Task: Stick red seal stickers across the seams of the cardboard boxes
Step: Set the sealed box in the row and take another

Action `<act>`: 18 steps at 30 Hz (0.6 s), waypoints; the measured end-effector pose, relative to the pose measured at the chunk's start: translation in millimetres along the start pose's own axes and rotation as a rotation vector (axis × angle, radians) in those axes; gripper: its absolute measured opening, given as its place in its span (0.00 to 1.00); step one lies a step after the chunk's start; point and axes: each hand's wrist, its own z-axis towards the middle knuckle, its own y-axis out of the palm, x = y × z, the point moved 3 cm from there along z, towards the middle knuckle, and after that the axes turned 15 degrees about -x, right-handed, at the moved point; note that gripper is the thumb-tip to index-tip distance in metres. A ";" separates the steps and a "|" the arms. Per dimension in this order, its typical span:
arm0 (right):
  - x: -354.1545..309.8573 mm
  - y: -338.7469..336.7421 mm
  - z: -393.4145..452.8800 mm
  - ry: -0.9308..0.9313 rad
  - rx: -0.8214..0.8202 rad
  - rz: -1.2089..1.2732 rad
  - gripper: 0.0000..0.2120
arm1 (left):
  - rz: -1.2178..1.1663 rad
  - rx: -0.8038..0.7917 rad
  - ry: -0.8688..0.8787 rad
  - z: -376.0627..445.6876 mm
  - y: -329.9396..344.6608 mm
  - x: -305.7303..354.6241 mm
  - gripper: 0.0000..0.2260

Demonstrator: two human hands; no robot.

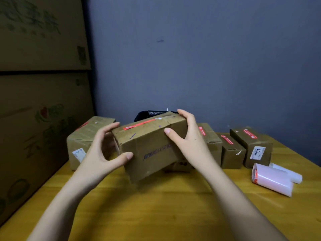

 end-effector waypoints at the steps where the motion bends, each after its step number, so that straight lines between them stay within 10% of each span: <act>1: -1.8 5.2 7.9 0.002 -0.024 0.012 0.31 | 0.031 0.049 0.000 -0.7 -4.2 -1.3 0.36; 9: 9.3 37.3 52.7 0.029 -0.103 -0.008 0.29 | 0.299 0.473 0.005 7.1 -1.2 -13.7 0.39; 18: 26.1 52.7 33.0 -0.050 -0.142 -0.079 0.17 | 0.462 0.536 -0.184 40.7 53.3 -44.4 0.38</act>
